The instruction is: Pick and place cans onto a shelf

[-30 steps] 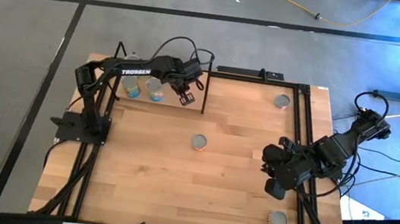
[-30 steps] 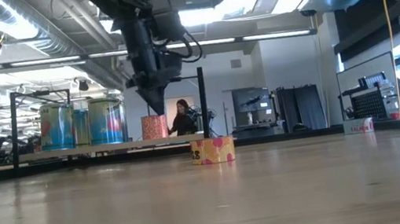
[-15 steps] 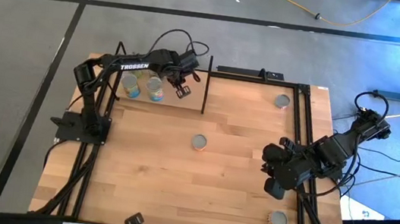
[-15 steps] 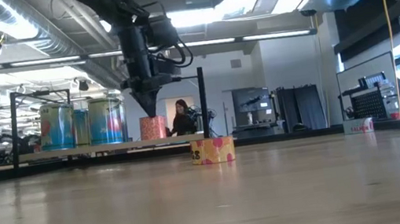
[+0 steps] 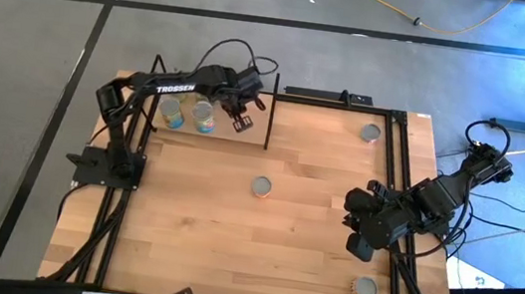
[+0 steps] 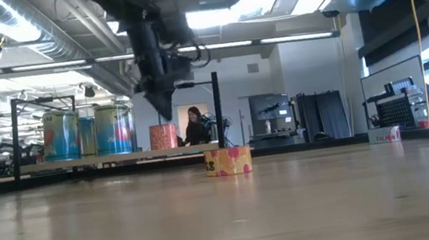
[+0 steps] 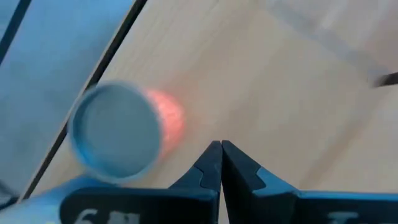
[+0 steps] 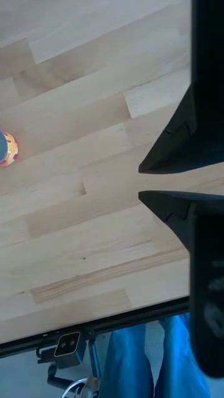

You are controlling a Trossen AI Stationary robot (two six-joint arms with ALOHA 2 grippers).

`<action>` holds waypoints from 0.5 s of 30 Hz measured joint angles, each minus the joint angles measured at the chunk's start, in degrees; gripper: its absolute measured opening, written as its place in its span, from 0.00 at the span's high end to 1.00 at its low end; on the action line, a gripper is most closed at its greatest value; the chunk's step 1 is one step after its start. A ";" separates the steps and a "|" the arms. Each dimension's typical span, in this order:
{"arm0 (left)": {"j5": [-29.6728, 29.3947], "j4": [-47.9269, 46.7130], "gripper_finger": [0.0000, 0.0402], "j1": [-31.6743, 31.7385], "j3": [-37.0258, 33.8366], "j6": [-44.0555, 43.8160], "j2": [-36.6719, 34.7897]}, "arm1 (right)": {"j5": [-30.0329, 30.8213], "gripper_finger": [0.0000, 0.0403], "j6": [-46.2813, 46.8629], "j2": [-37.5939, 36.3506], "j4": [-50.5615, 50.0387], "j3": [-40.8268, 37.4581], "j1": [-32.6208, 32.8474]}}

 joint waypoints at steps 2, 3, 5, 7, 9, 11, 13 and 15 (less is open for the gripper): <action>1.02 -0.01 1.00 -1.59 1.51 -0.02 -0.93 | -0.01 0.86 -0.04 -0.02 -0.02 0.00 0.00; 0.98 -0.31 1.00 -2.50 2.32 0.03 -1.36 | 0.00 0.86 -0.06 -0.02 -0.02 0.00 0.00; 0.84 -1.51 1.00 -4.34 4.40 0.26 -2.32 | -0.02 0.86 -0.07 -0.17 -0.13 0.00 0.00; 0.88 -2.99 1.00 -6.25 6.60 0.41 -3.51 | -0.02 0.86 -0.03 -0.77 -0.15 0.00 0.00; 0.96 -4.11 1.00 -8.14 9.17 0.44 -4.52 | -0.02 0.86 -0.04 -1.72 -0.14 0.00 0.00; 1.20 -5.85 1.00 -10.22 11.56 0.83 -5.64 | -0.06 0.86 -0.07 -2.80 -0.18 0.00 0.09; 2.87 -6.25 1.00 -12.40 13.79 2.20 -6.65 | -0.25 0.86 -0.19 -4.16 -0.19 0.00 0.71; 4.55 -7.44 1.00 -14.88 15.35 3.19 -7.64 | -0.54 0.86 -0.55 -5.57 -0.32 0.02 1.50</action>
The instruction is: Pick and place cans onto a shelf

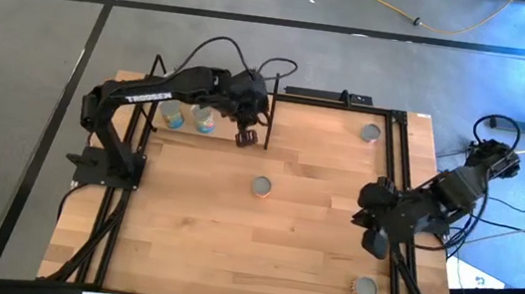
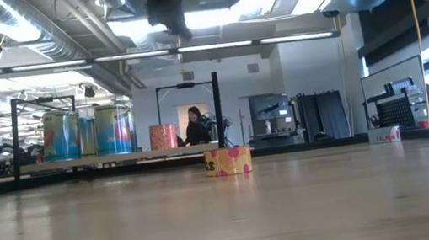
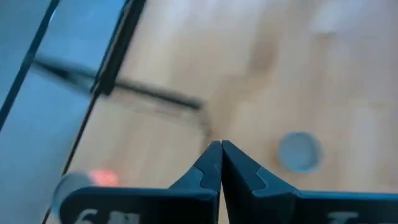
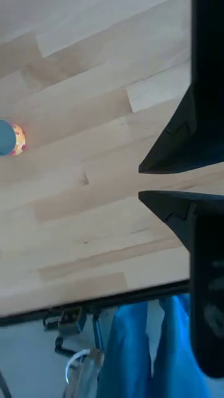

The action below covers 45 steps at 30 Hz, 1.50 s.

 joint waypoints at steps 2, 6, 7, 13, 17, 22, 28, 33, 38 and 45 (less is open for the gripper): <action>0.90 0.18 1.00 -2.64 1.63 -0.10 -0.48 | -0.01 0.86 -1.55 -1.02 0.02 0.00 1.04; 1.41 -0.53 1.00 -7.87 3.31 -0.12 -1.10 | -0.49 0.86 -5.69 -2.20 -0.02 0.02 3.00; 2.50 -1.39 1.00 -8.95 3.41 -0.17 -1.30 | -1.29 0.86 -6.26 -2.41 -0.03 0.02 3.48; 6.84 -1.04 1.00 -15.98 3.50 -2.42 -1.50 | -5.55 0.86 -11.14 -2.49 0.00 0.02 7.08; 6.83 -0.95 1.00 -20.76 3.50 -5.99 -1.48 | -10.20 0.86 -13.58 -2.49 0.00 0.02 9.77; 3.84 -0.89 1.00 -26.85 3.50 -9.56 -1.48 | -17.96 0.86 -16.18 -2.49 0.02 0.02 12.39; -2.74 -0.72 1.00 -33.41 3.50 -18.27 -1.48 | -21.22 0.86 -16.06 -2.49 0.04 0.02 13.28; -8.04 -0.42 1.00 -38.47 3.50 -22.11 -1.46 | -21.20 0.86 -13.93 -2.06 0.07 0.02 13.21; -11.28 0.90 1.00 -42.58 3.50 -21.87 -1.46 | -20.10 0.85 -8.40 -0.85 0.13 0.02 13.21; -13.74 0.86 1.00 -45.98 3.50 -20.79 -1.43 | -22.04 0.76 -4.22 2.39 0.59 0.02 13.21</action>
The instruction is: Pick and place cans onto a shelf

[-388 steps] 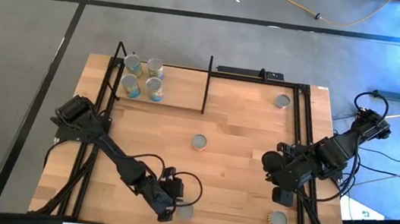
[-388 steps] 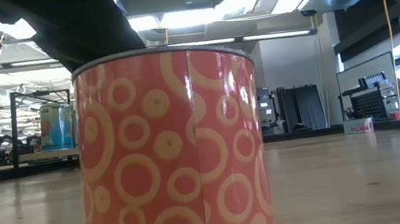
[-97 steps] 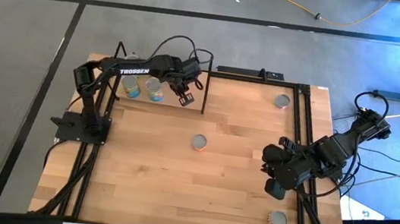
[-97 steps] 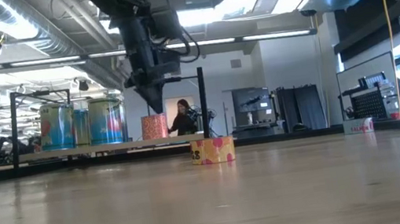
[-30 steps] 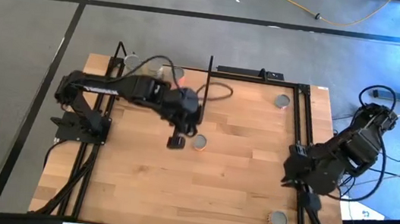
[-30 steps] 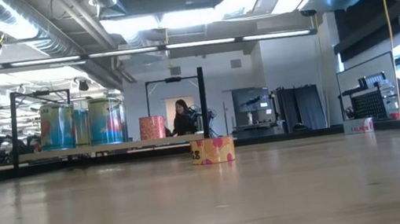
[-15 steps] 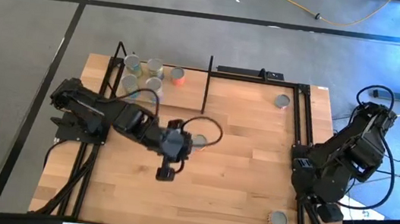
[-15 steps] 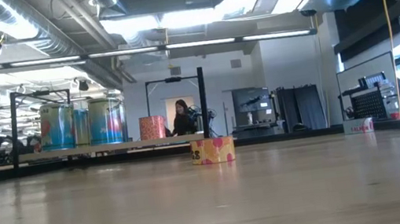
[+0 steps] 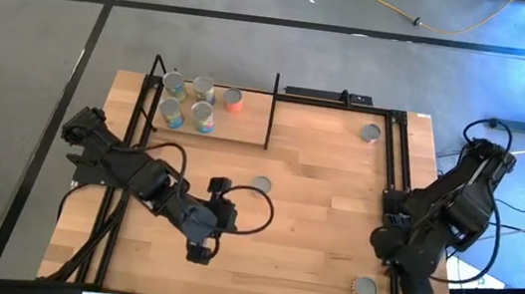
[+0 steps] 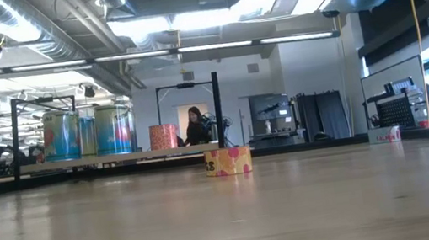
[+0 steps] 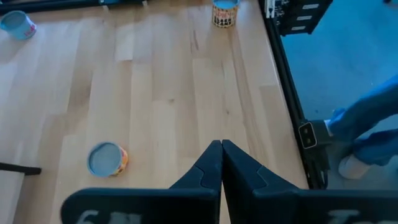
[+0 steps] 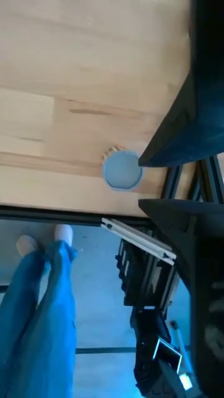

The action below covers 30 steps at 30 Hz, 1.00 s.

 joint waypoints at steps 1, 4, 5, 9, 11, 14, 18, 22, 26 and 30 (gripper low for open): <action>-0.09 -0.01 1.00 -0.20 0.00 0.00 0.02 | -0.47 0.75 -0.54 0.64 0.23 0.00 0.03; -0.93 -0.02 1.00 -0.62 0.00 0.02 0.02 | -0.43 0.74 -3.80 2.68 0.64 0.00 1.25; -0.97 -0.04 1.00 -0.69 0.00 0.02 0.02 | -0.43 0.74 -5.67 3.55 0.87 0.00 1.73; -0.96 -0.04 1.00 -0.69 0.00 0.03 0.02 | -0.12 0.74 -11.35 7.17 0.81 0.00 3.75; -0.95 -0.07 1.00 -0.69 0.00 0.04 0.02 | -0.12 0.74 -13.69 9.16 0.80 0.00 4.28; -0.95 -0.07 1.00 -0.68 0.00 0.04 0.02 | -0.08 0.74 -14.94 12.31 0.77 -0.02 4.68; -0.95 -0.07 1.00 -0.85 0.00 0.04 0.02 | 0.58 0.74 -14.69 16.71 -0.25 -0.02 4.66; -0.30 -0.07 1.00 -0.87 -0.02 0.07 0.02 | 3.25 0.74 -14.76 19.88 -0.48 -0.04 4.66; 1.17 -0.09 1.00 -0.89 -0.02 0.09 0.02 | 8.44 0.74 -12.90 20.20 -0.49 -0.04 4.66; 1.45 -0.13 1.00 -1.56 -0.02 2.35 0.02 | 9.61 0.74 -9.96 19.31 -0.51 -0.04 4.96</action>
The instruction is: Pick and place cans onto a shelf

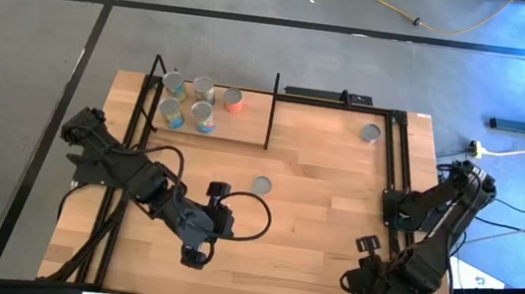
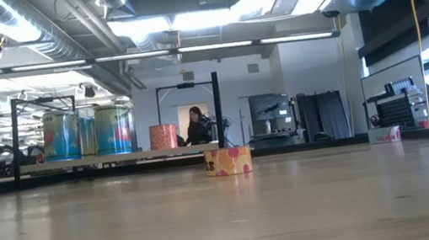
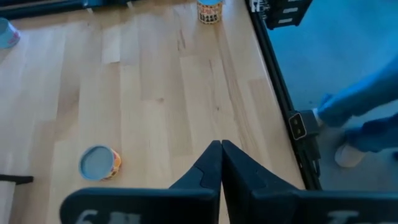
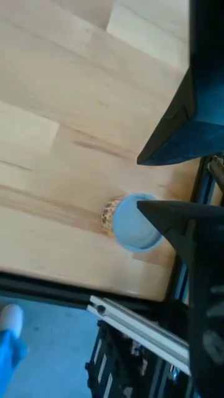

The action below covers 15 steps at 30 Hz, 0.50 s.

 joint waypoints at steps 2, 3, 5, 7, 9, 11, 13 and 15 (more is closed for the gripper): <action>-0.39 -0.01 1.00 -0.53 0.00 1.03 0.00 | -0.03 0.74 0.56 -0.15 -0.03 0.00 0.48; -0.83 0.00 1.00 -0.74 0.00 1.10 0.00 | -0.03 0.74 0.31 -0.15 -0.09 0.00 0.76; -1.05 -0.02 1.00 -1.08 0.00 1.08 0.01 | -0.03 0.74 -0.82 -0.22 -0.11 0.00 1.53; -1.17 0.00 1.00 -1.44 0.00 0.71 0.02 | -0.28 0.74 -1.73 -0.47 -0.26 0.00 2.30; -1.31 -0.01 1.00 -1.74 -0.02 0.63 0.02 | -0.43 0.74 -1.97 -1.13 -0.70 0.00 3.51; -1.78 0.00 1.00 -1.99 -0.02 0.31 0.02 | -0.51 0.74 -2.70 -2.41 -1.91 0.00 4.77; -3.10 0.01 1.00 -2.02 -0.02 -0.32 0.02 | -0.20 0.74 -2.76 -3.94 -3.65 0.00 6.00; -4.48 0.02 1.00 -1.90 -0.02 -1.29 0.02 | 2.07 0.74 -1.02 -5.46 -4.08 0.00 7.13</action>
